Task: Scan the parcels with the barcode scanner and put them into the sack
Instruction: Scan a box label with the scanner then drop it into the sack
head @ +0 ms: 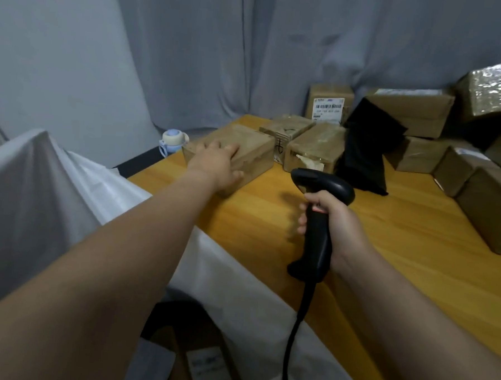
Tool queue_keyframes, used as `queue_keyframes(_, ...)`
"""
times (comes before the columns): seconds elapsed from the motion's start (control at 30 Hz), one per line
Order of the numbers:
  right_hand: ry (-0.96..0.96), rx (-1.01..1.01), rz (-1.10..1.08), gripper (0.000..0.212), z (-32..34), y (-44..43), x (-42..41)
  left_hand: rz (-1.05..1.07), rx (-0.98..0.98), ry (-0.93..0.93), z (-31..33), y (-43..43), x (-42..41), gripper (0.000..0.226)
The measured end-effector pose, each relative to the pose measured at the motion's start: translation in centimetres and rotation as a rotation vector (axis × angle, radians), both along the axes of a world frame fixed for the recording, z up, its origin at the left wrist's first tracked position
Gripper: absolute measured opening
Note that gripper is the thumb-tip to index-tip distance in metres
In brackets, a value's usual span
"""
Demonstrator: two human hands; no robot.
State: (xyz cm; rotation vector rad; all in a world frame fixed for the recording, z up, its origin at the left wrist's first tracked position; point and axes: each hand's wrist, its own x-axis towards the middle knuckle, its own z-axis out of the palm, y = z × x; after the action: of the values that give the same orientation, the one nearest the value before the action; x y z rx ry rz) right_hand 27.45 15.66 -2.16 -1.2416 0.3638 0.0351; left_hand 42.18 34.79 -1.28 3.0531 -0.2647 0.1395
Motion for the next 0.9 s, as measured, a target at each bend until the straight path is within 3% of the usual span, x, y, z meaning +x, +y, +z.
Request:
queue_keyframes(0.17,0.009,0.000,-0.025,0.018,0.9,-1.0,-2.4,-0.035,0.064,-0.037,0.6,-1.7,-6.4,0.064)
queue_keyframes(0.37,-0.056,-0.033,-0.036,0.016,1.6,-3.2,-8.9,-0.142,-0.014,-0.004,0.2,-5.6,-15.7,0.065)
queue_keyframes(0.57,-0.140,-0.219,-0.312,0.010,0.9,-8.1,-17.6,-0.407,-0.118,0.030,-0.1,-10.0,-23.2,0.067)
queue_keyframes(0.7,-0.173,-0.195,-0.470,0.010,0.6,-12.2,-23.0,-0.568,-0.191,0.042,-0.3,-13.1,-26.7,0.067)
queue_keyframes(0.9,-0.172,-0.075,-0.383,0.008,0.3,-15.5,-28.6,-0.809,-0.133,0.059,-0.5,-17.2,-31.0,0.080)
